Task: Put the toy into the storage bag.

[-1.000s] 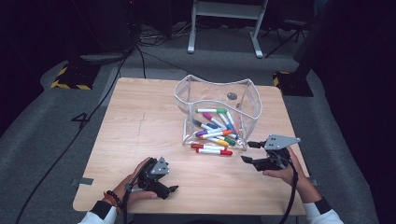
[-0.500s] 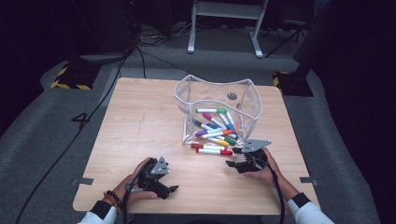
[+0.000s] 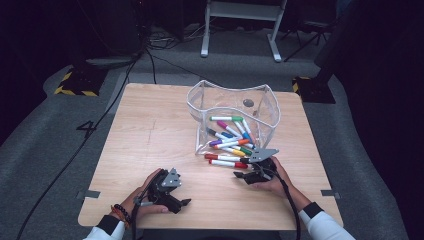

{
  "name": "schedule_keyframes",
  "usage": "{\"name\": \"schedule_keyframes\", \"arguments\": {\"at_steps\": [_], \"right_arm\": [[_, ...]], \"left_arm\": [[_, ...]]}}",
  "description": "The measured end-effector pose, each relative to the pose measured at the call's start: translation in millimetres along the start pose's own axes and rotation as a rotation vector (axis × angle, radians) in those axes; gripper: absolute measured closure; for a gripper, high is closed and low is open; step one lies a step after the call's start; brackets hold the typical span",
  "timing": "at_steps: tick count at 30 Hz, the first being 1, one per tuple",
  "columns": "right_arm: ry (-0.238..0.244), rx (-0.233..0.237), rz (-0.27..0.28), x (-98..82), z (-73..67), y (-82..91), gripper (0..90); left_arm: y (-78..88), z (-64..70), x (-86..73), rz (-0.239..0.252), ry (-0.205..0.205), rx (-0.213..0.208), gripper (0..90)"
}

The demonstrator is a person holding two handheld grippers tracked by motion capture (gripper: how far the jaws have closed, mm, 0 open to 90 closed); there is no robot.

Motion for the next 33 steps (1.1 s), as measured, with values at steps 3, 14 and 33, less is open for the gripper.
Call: {"name": "schedule_keyframes", "arguments": {"at_steps": [3,14,33], "right_arm": [[0.015,0.035,-0.005,3.0,-9.6,-1.8,41.3],[0.047,0.089,-0.003,14.9,-27.1,-16.9,50.3],[0.147,0.109,-0.002,18.9,-41.0,6.5,74.9]], "left_arm": [[0.0,0.0,0.0,0.000,0.001,0.000,7.8],[0.0,0.0,0.0,0.000,0.000,0.000,7.8],[0.2,0.1,-0.2,-0.002,0.001,0.001,7.9]]}}
Point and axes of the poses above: each handheld gripper's, and its own axes: y roughly backward along the jaws, x roughly out of its top, z roughly to its right, the point moved 7 cm from there along -y, roughly forward along the jaws, and after that the axes turned 6 degrees about y, right-handed, at the moved point
